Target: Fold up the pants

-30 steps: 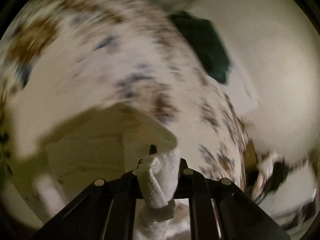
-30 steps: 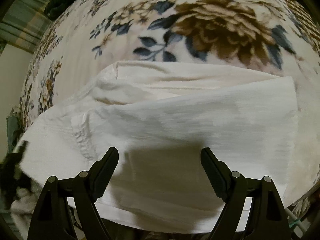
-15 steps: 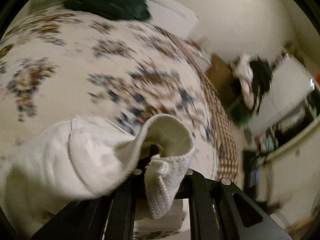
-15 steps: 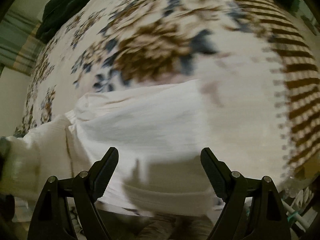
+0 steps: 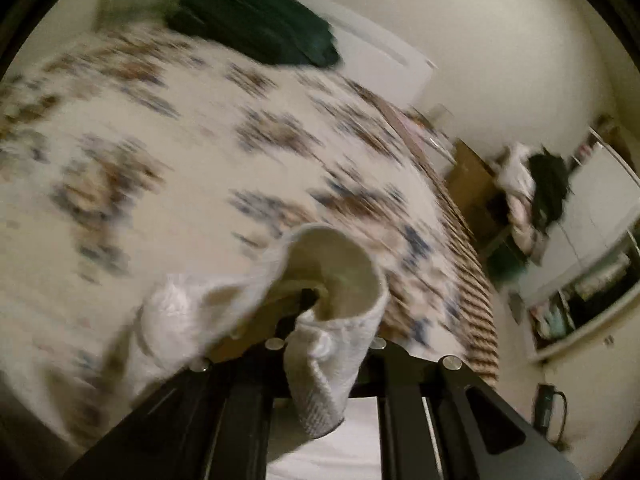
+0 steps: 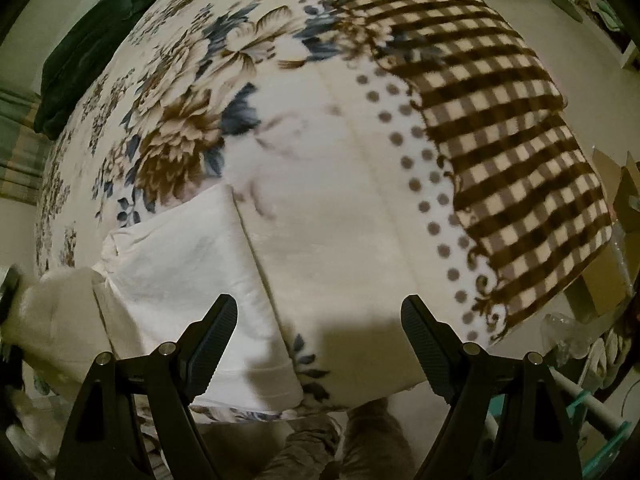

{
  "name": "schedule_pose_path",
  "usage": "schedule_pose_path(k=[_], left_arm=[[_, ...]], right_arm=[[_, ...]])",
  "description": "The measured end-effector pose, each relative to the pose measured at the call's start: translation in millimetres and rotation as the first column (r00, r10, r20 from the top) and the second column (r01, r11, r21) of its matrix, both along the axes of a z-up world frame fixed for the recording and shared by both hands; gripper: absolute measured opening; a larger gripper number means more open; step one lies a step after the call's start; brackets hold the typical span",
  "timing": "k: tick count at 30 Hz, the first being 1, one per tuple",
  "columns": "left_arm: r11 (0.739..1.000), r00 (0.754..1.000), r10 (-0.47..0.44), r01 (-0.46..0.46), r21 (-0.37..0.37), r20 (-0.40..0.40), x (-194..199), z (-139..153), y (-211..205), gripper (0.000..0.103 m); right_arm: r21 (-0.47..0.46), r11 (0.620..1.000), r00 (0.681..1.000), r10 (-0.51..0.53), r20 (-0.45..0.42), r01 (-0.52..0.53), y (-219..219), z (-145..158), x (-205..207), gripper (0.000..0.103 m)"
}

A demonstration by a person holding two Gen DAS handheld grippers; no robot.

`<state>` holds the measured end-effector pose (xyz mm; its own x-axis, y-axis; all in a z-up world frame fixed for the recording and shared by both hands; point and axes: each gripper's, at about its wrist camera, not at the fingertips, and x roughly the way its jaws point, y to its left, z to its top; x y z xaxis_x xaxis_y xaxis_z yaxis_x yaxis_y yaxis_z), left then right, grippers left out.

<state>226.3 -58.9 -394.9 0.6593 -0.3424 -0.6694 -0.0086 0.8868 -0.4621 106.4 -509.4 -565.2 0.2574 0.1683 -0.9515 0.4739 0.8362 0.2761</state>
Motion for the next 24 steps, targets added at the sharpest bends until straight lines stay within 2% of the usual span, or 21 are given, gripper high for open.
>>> schedule_pose_path(k=[2,4,5,7,8,9,10,12,13,15,18,20,22,24], left_arm=[[0.996,0.998,0.070,-0.070,0.063,-0.004,5,2,50,0.007],[0.986,0.988,0.145,-0.141,0.093,-0.044,13,-7,110,0.008],[0.983,0.983,0.169,-0.163,0.083,-0.078,17,-16,132,0.009],[0.970,0.955,0.233,-0.242,-0.028,-0.181,17,-38,179,0.015],[0.953,0.931,0.278,-0.297,-0.050,-0.237,11,-48,195,0.022],[0.941,0.919,0.308,-0.333,-0.066,-0.248,2,-53,204,0.034],[0.931,0.914,0.321,-0.353,-0.097,-0.247,-8,-56,208,0.048],[0.913,0.898,0.355,-0.393,-0.111,-0.260,-33,-63,212,0.069],[0.903,0.886,0.373,-0.415,-0.113,-0.276,-45,-69,212,0.069],[0.872,0.853,0.409,-0.470,-0.136,-0.324,-72,-85,215,0.069],[0.811,0.783,0.457,-0.562,-0.165,-0.422,-105,-117,221,0.069],[0.748,0.738,0.483,-0.628,-0.217,-0.472,-120,-138,228,0.069],[0.692,0.721,0.504,-0.667,-0.277,-0.476,-123,-150,234,0.069],[0.651,0.726,0.526,-0.679,-0.340,-0.442,-119,-160,242,0.069]], right_arm=[[0.012,1.000,1.000,0.014,0.008,-0.014,7,1,4,0.086],[0.024,0.999,0.999,0.039,0.009,-0.039,23,-1,13,0.086],[0.030,0.998,0.999,0.052,0.007,-0.052,30,-3,17,0.086],[0.040,0.996,0.997,0.083,-0.001,-0.083,47,-7,25,0.086],[0.043,0.994,0.995,0.102,-0.006,-0.102,58,-9,29,0.086],[0.046,0.991,0.992,0.126,-0.011,-0.125,70,-11,35,0.086],[0.046,0.988,0.989,0.146,-0.011,-0.145,80,-12,39,0.086],[0.042,0.981,0.981,0.192,-0.012,-0.191,103,-13,47,0.086],[0.039,0.977,0.977,0.212,-0.012,-0.211,112,-14,51,0.086],[0.041,0.968,0.969,0.248,-0.011,-0.247,133,-13,58,0.086],[0.043,0.956,0.957,0.291,-0.012,-0.290,159,-12,67,0.086],[0.046,0.948,0.949,0.315,-0.016,-0.314,174,-11,71,0.086],[0.046,0.940,0.941,0.338,-0.016,-0.337,187,-11,75,0.086],[0.040,0.932,0.932,0.362,-0.022,-0.361,204,-12,78,0.086]])
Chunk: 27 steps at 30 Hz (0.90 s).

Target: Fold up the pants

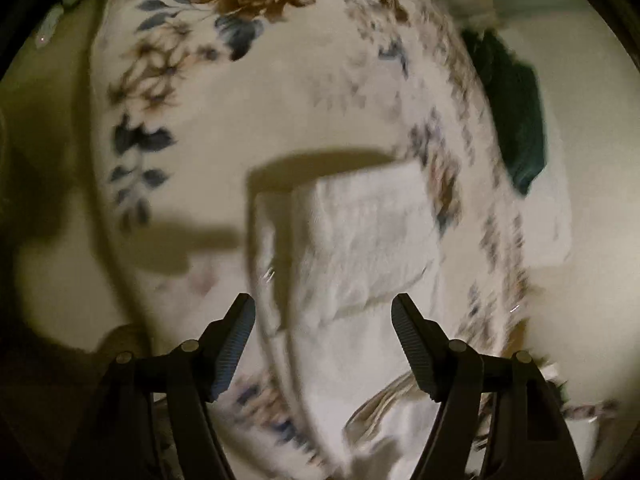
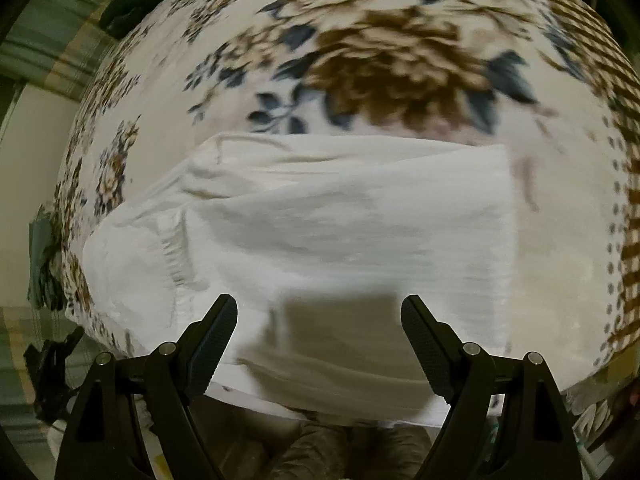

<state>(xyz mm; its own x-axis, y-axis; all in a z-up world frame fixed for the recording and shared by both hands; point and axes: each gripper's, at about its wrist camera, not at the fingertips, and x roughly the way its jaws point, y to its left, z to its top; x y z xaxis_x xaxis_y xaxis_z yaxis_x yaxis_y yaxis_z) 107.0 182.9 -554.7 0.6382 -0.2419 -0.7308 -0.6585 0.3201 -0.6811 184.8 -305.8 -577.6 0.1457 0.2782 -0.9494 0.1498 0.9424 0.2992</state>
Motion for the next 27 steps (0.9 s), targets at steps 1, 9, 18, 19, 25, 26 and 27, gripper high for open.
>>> schedule_pose_path(k=[1,9,18,19,25,26,27], left_arm=[[1.000,1.000,0.012,-0.012,-0.004,0.028,6,-5,4,0.071],[1.000,0.999,-0.014,0.014,-0.002,0.032,58,-49,19,0.086],[0.999,0.999,0.017,-0.015,-0.030,0.040,44,-31,25,0.088],[0.999,0.998,0.027,-0.025,-0.031,0.051,37,-30,26,0.088],[0.986,0.993,0.112,-0.105,-0.129,0.049,-2,-62,30,0.088],[0.985,0.992,0.113,-0.106,-0.136,0.050,1,-69,29,0.089],[0.986,0.992,0.110,-0.102,-0.128,0.055,4,-71,28,0.094]], right_arm=[[-0.001,1.000,1.000,0.004,0.000,-0.004,4,-1,1,0.086],[0.005,1.000,1.000,0.018,-0.003,-0.018,35,-8,7,0.086],[0.020,1.000,1.000,0.013,-0.003,-0.013,44,-12,7,0.086],[0.021,1.000,1.000,0.013,-0.006,-0.013,44,-12,7,0.086],[0.027,1.000,1.000,-0.006,-0.011,0.006,38,-13,8,0.086],[0.025,1.000,1.000,-0.006,-0.012,0.006,38,-13,9,0.086],[0.025,1.000,1.000,-0.006,-0.010,0.006,37,-12,10,0.086]])
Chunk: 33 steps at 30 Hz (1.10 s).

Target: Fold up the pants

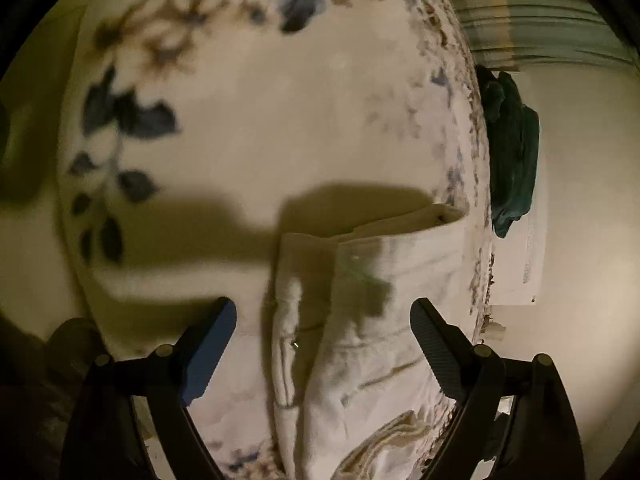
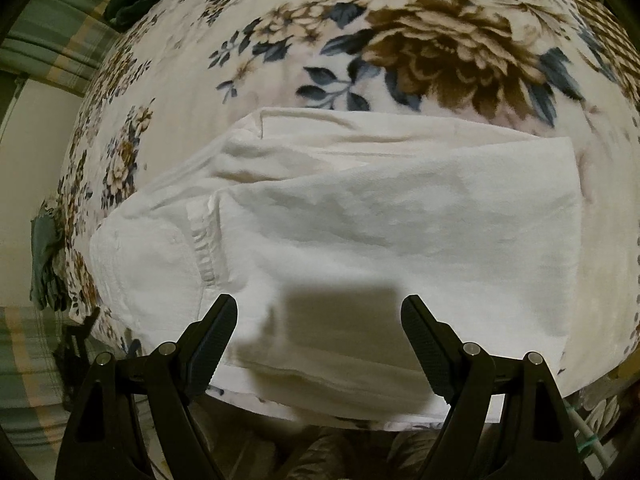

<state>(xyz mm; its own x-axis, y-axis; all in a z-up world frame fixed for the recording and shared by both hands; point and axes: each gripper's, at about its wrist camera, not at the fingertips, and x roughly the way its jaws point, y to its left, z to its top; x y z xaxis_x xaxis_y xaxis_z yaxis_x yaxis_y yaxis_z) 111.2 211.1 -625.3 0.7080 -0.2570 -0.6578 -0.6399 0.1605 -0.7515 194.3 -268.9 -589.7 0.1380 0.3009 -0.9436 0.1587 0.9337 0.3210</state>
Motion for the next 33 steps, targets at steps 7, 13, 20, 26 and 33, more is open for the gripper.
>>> schedule_pose_path(k=[7,13,20,26,33], left_arm=[[0.996,0.999,-0.045,0.043,0.084,0.029,42,5,-3,0.103],[0.986,0.994,-0.079,0.067,0.153,0.071,60,24,-5,0.023],[0.878,0.926,-0.318,0.208,0.431,0.202,67,155,-77,0.019],[0.627,0.695,-0.696,0.467,0.623,0.180,85,233,-245,0.019],[0.396,0.489,-0.872,0.724,0.565,-0.017,113,177,-398,0.017]], right_arm=[[-0.005,1.000,1.000,0.011,0.010,-0.011,-2,4,3,0.086],[-0.009,1.000,1.000,0.024,0.020,-0.023,2,3,0,0.086],[-0.014,1.000,0.999,-0.005,0.032,0.005,-18,4,-12,0.086],[-0.014,0.995,0.994,-0.101,0.042,0.102,-70,18,-28,0.086],[-0.062,0.972,0.973,-0.224,0.054,0.227,-147,27,-56,0.086]])
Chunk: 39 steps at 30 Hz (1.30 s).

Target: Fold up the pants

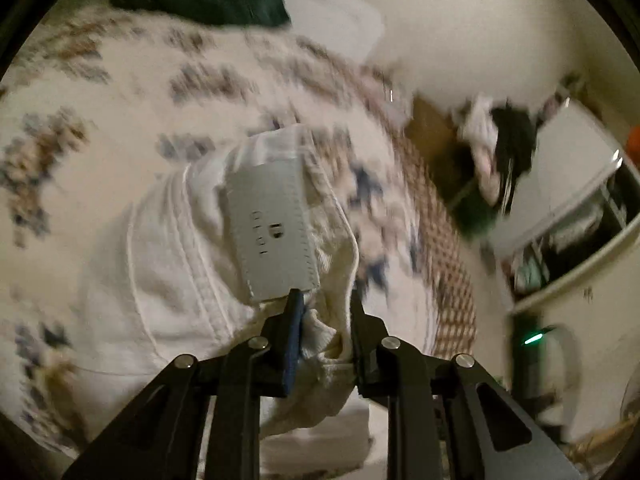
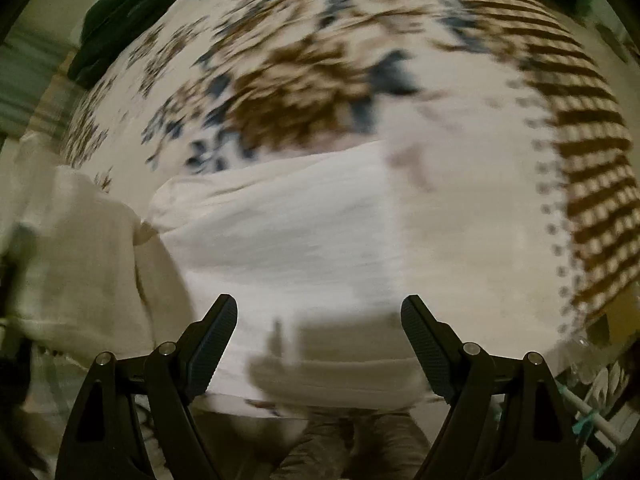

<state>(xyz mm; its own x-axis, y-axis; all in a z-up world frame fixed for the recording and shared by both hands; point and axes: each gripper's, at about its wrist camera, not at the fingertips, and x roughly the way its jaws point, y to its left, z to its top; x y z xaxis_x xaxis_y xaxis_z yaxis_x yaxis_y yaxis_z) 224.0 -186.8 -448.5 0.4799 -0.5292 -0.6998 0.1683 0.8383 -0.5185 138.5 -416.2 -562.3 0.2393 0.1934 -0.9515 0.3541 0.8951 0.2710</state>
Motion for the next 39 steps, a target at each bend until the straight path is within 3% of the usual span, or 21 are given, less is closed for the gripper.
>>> schedule_pose_path(k=[2,3,10,14,17,18,20,21,22,27,32,34,35,39], left_arm=[[0.999,0.998,-0.037,0.039,0.032,-0.053,3,-21,-24,0.015],[0.998,0.995,-0.055,0.058,0.033,-0.085,4,-32,-35,0.003],[0.987,0.984,-0.118,0.131,0.094,-0.130,-6,-50,-71,0.001],[0.989,0.982,-0.074,0.095,0.115,-0.175,-5,-49,-55,0.002],[0.991,0.974,0.011,0.020,0.135,-0.226,-2,-42,-26,0.004],[0.990,0.970,0.045,-0.011,0.144,-0.238,-1,-37,-12,0.010],[0.980,0.960,0.124,-0.079,0.184,-0.251,-1,-29,17,0.038],[0.974,0.954,0.162,-0.114,0.196,-0.251,-1,-26,34,0.060],[0.965,0.947,0.206,-0.154,0.213,-0.246,-1,-25,53,0.069],[0.916,0.915,0.328,-0.246,0.317,-0.237,4,-37,110,0.070],[0.894,0.896,0.370,-0.273,0.355,-0.244,2,-49,136,0.070],[0.891,0.897,0.372,-0.272,0.365,-0.240,1,-51,137,0.070],[0.888,0.896,0.373,-0.271,0.371,-0.239,0,-52,138,0.070],[0.887,0.890,0.380,-0.274,0.371,-0.251,-1,-54,139,0.070]], right_arm=[[-0.011,1.000,1.000,-0.027,-0.002,0.027,-16,-1,-7,0.086],[-0.015,0.999,0.999,-0.037,-0.004,0.037,-23,-2,-9,0.086],[-0.014,0.995,0.994,-0.104,-0.017,0.103,-63,-11,-25,0.086],[0.012,0.993,0.993,-0.114,-0.012,0.114,-69,-12,-27,0.086],[0.095,0.990,0.995,-0.104,0.006,0.103,-64,-11,-19,0.086],[0.128,0.988,0.996,-0.089,0.018,0.086,-59,-11,-13,0.086],[0.161,0.986,0.998,-0.046,0.045,0.038,-46,-8,0,0.086],[0.168,0.986,0.998,-0.029,0.052,0.020,-39,-7,6,0.086],[0.177,0.984,0.998,-0.003,0.059,-0.007,-30,-9,15,0.086],[0.198,0.974,0.993,0.097,0.062,-0.107,11,-31,56,0.086],[0.195,0.968,0.987,0.159,0.016,-0.159,40,-66,84,0.089],[0.196,0.963,0.983,0.177,0.056,-0.185,48,-63,83,0.076],[0.175,0.961,0.977,0.207,0.053,-0.213,56,-61,81,0.051],[0.110,0.970,0.975,0.208,0.079,-0.216,67,-44,71,0.025]])
